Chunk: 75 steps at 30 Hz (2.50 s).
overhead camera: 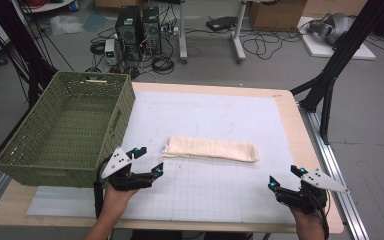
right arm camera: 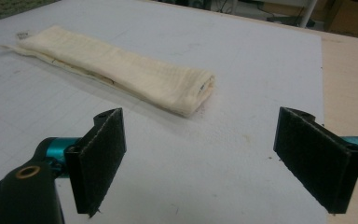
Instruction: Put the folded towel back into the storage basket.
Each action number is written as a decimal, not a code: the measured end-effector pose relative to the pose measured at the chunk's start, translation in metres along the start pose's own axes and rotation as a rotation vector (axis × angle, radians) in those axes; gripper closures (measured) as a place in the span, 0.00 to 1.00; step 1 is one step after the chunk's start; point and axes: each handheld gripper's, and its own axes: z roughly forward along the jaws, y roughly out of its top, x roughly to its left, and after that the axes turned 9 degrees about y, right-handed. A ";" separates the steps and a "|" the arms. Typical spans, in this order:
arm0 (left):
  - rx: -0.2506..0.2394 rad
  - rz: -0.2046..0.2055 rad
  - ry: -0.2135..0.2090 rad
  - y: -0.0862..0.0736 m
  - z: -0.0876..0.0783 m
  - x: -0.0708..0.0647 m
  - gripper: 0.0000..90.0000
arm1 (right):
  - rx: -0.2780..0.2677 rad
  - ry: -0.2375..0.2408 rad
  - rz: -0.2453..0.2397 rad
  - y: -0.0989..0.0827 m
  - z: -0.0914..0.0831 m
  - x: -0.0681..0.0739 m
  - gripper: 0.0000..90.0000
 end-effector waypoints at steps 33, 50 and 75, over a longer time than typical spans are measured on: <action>0.044 -0.019 -0.041 0.032 0.011 -0.001 0.20 | 0.027 0.029 -0.002 0.001 0.003 0.001 0.17; 0.118 -0.032 -0.053 0.060 0.059 -0.001 0.23 | 0.023 0.037 -0.002 0.001 0.005 0.003 0.17; 0.457 0.024 0.126 0.014 0.124 0.007 0.42 | 0.014 0.037 -0.003 0.000 0.004 0.000 0.17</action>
